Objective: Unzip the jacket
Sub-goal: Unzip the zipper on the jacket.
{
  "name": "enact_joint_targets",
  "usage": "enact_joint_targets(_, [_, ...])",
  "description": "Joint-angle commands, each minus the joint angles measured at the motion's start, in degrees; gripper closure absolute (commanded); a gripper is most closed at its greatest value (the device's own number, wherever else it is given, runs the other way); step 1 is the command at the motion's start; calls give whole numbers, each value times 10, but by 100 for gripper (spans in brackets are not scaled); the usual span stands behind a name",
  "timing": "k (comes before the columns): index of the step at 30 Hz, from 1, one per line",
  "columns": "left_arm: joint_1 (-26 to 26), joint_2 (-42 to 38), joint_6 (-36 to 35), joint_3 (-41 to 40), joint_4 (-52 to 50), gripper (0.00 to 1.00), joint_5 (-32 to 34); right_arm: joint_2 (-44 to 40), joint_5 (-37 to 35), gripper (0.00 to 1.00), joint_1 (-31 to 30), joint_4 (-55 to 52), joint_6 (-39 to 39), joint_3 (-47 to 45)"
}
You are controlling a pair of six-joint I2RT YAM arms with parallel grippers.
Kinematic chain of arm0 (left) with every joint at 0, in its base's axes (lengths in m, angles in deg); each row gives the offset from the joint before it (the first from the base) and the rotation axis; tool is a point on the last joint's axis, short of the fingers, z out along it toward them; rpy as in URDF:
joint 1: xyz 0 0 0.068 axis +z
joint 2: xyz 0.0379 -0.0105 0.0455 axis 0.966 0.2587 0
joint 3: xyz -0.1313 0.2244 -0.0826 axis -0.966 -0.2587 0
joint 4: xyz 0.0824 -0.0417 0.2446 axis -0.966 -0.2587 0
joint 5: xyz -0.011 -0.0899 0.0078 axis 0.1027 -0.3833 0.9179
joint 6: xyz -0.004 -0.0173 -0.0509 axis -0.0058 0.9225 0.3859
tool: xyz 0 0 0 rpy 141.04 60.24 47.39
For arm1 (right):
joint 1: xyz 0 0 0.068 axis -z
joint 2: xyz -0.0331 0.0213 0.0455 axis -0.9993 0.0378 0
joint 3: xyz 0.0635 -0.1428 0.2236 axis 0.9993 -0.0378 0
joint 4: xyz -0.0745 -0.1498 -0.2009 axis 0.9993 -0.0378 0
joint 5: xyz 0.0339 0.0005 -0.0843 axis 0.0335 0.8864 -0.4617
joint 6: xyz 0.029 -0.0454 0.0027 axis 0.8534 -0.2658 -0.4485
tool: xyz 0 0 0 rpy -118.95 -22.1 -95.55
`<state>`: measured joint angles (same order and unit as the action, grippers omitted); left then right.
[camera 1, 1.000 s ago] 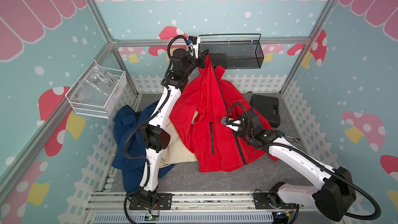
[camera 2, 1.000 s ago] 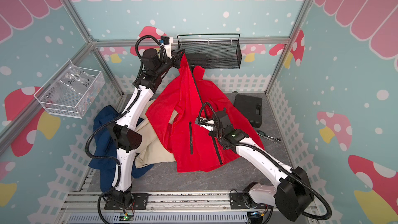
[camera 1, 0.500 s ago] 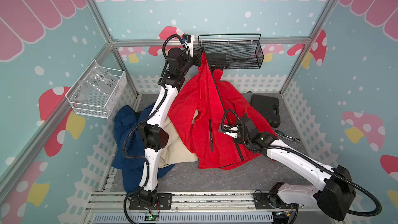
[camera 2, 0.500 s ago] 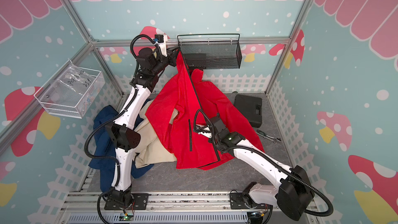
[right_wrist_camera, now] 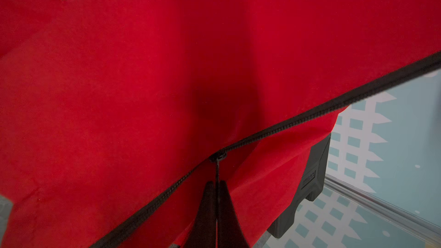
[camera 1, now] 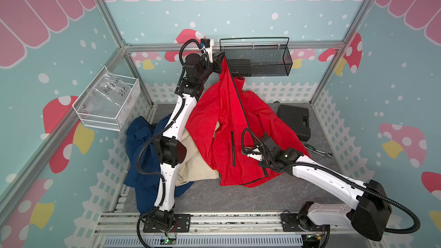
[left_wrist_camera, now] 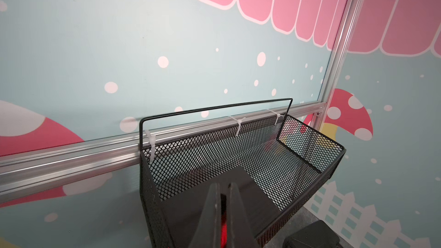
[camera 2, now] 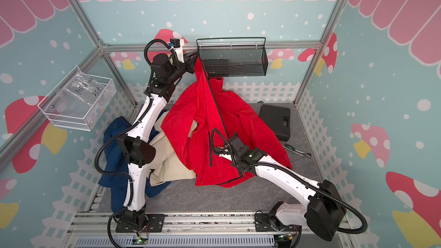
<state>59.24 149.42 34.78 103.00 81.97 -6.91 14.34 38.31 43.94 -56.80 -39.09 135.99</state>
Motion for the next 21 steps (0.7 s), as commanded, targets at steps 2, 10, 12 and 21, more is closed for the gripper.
enact_joint_targets(2, [14, 11, 6, 3, 57, 100, 15, -19, 32, 100, -5, -68, 18, -22])
enact_joint_targets(10, [23, 40, -4, 29, 22, 100, 43, -25, 51, 100, -8, -82, 4, -32])
enact_joint_targets(12, [28, 40, 5, 18, 26, 100, 41, -30, 55, 100, -9, -80, 0, -36])
enact_joint_targets(21, [38, 39, 21, -20, 41, 100, 43, -33, 61, 100, -15, -91, 7, -47])
